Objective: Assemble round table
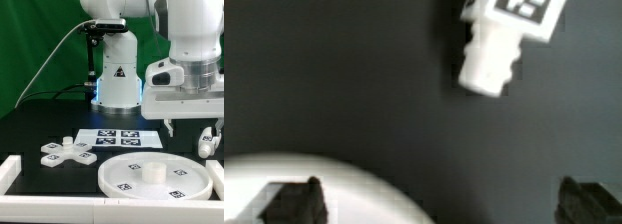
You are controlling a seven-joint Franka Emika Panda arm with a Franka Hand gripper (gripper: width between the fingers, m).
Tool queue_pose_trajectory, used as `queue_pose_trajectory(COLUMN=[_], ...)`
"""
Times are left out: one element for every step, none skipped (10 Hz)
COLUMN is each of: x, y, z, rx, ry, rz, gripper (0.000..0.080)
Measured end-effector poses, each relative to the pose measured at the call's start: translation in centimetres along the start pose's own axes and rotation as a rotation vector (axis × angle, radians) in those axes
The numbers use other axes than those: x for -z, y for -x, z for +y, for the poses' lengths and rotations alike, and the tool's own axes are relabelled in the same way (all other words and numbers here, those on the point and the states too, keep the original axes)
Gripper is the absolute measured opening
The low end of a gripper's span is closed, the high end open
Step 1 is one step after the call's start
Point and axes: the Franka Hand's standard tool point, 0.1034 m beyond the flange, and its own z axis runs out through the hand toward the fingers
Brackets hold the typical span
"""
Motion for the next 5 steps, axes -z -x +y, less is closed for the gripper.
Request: queue_pose_trajectory(x=[-1.19, -1.96, -2.00, -1.97, -2.14], y=[1.35, 1.36, 1.49, 1.46, 1.57], z=[-0.41, -0.33, -0.27, -0.30, -0.42], rx=[-0.054, -0.084, -0.080, -0.080, -0.089], ry=[-0.001, -0.023, -0.019, -0.019, -0.019], rz=[-0.007, 0.028, 0.018, 0.019, 0.020], gripper=[0.0649, 0.0649, 0.0649, 0.0649, 0.0649])
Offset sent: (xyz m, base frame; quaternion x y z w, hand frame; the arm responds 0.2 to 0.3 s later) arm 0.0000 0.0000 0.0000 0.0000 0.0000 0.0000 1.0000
